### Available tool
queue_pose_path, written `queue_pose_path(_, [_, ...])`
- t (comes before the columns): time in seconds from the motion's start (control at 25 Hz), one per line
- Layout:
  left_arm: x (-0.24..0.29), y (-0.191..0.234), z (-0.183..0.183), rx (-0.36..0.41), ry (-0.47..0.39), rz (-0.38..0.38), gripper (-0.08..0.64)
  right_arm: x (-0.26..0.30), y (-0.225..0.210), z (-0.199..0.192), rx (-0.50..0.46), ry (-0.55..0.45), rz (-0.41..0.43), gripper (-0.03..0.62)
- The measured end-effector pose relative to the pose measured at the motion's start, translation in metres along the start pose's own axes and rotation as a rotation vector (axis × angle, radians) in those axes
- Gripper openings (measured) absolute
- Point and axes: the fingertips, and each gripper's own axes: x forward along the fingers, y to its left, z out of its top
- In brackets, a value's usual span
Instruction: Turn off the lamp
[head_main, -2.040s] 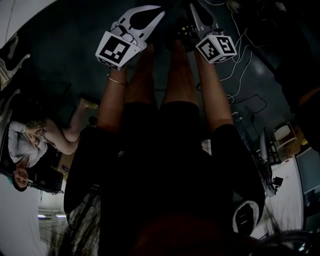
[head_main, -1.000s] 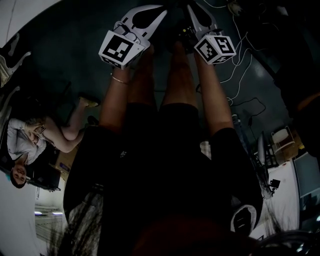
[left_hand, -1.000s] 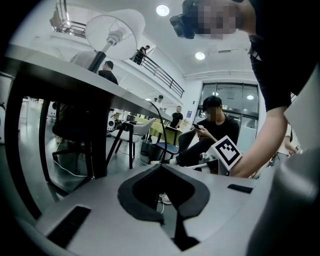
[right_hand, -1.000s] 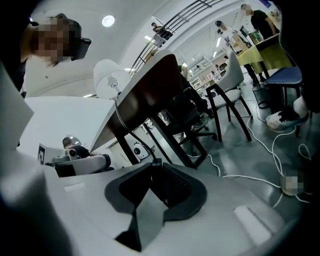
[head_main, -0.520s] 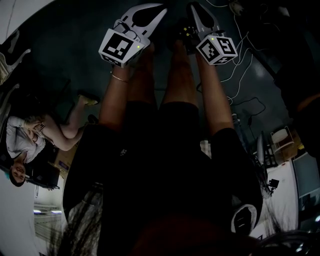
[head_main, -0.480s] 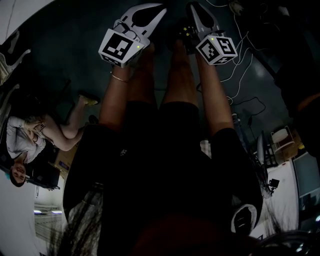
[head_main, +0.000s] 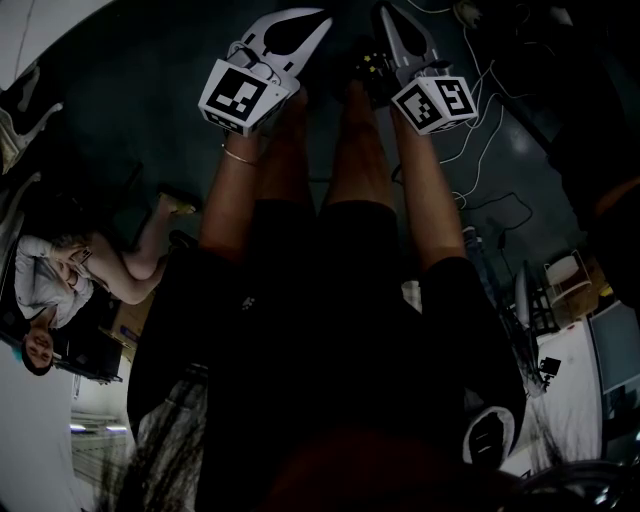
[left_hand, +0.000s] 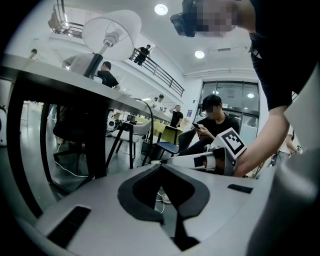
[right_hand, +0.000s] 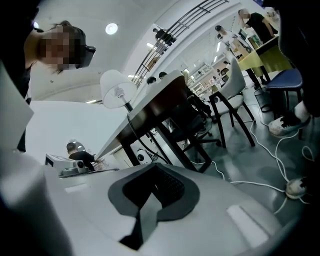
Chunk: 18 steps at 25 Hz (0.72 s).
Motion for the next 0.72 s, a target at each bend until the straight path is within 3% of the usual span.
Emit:
queue_pose_path(0.36, [-0.001,-0.017,0.015,0.018,0.014,-0.017,0.006,-0.017,0.017,0.029,0.002,-0.032,0.042,0.000])
queue_pose_path(0.56, [0.001,-0.026,0.024,0.109,0.070,-0.019,0.006,-0.024,0.032,0.045,-0.062,-0.006,0.058,0.002])
queue_pose_path(0.72, [0.000,-0.030,0.038,0.106,0.049,-0.019,0.006,-0.030,0.048,0.063,-0.073,-0.033,0.093,0.000])
